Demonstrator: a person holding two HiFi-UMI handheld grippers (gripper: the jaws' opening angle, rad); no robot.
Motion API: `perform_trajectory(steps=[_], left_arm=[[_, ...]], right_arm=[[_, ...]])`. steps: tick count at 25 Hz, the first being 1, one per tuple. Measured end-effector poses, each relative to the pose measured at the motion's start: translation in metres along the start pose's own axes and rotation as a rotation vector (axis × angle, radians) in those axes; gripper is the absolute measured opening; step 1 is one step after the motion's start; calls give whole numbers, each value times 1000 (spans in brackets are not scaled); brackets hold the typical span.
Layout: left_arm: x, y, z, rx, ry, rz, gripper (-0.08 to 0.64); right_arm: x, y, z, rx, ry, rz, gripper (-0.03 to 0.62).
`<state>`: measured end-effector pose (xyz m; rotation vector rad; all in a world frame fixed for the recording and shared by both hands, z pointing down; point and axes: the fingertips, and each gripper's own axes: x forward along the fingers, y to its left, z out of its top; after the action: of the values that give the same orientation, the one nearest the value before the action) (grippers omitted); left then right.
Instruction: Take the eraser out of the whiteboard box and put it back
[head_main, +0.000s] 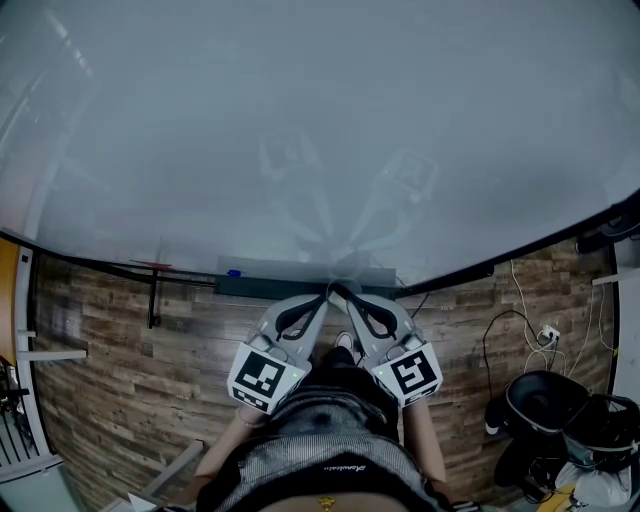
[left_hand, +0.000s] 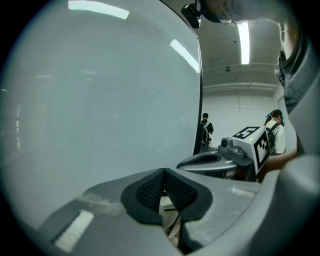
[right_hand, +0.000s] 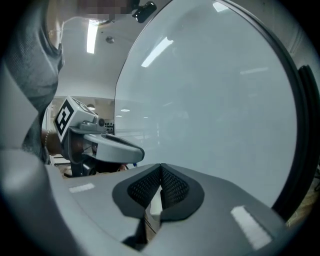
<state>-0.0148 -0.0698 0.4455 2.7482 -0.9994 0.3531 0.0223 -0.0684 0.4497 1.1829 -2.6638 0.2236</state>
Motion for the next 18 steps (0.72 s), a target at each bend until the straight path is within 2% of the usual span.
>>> perform_trajectory(steps=[6,18], left_arm=[[-5,-6,20,-68,-72,0,2],[-18,-11,63,-15,-189,-2,2]], right_arm=[[-2,3,19,18,-78,-16,2],[-7,10,70,-23,-176,-16,2]])
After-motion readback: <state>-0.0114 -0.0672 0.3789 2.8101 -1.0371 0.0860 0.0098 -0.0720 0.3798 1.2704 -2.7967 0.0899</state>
